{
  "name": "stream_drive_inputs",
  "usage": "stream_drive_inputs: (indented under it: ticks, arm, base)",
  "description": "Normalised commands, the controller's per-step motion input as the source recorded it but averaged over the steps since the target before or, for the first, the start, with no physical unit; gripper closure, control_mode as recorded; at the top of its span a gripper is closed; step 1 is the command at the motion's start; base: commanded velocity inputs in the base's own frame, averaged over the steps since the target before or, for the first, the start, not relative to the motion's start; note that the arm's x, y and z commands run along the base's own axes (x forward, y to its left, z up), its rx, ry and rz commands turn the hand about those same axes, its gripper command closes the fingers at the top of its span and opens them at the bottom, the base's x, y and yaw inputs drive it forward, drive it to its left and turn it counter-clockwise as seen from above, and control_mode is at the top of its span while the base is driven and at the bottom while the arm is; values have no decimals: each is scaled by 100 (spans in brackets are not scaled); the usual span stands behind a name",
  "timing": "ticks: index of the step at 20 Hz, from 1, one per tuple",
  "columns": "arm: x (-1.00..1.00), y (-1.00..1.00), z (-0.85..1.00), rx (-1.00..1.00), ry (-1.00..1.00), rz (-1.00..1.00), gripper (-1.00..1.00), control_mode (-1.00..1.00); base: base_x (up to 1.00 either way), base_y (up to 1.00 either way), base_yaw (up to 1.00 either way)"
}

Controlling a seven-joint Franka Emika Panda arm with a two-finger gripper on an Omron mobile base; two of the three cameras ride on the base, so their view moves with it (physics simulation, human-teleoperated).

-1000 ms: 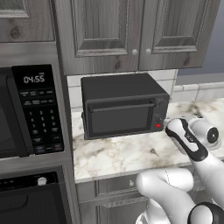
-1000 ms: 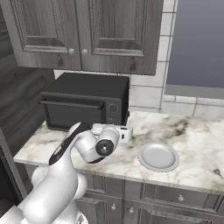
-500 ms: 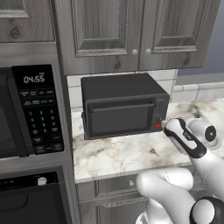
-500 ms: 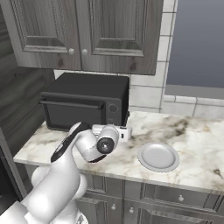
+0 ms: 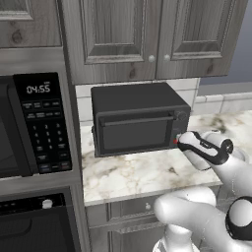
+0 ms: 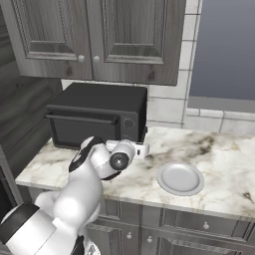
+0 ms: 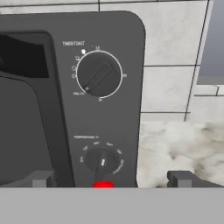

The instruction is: Pull the toaster oven rack outwards. Pick up the baguette from the plate and place it on the toaster oven rack. Close the toaster oven door fully and set the temperature to the lowest setting.

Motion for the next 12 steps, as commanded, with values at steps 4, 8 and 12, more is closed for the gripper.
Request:
stream_drive_inputs:
  ticks: [4,8,12]
  arm:
    - [13,0,-9,0,0,-2,-100,-100]
    - [14,0,-10,0,0,-1,-100,-100]
    - [13,0,-2,0,0,-1,-100,-100]
  base:
    - [0,0,0]
    - [0,0,0]
    - [0,0,0]
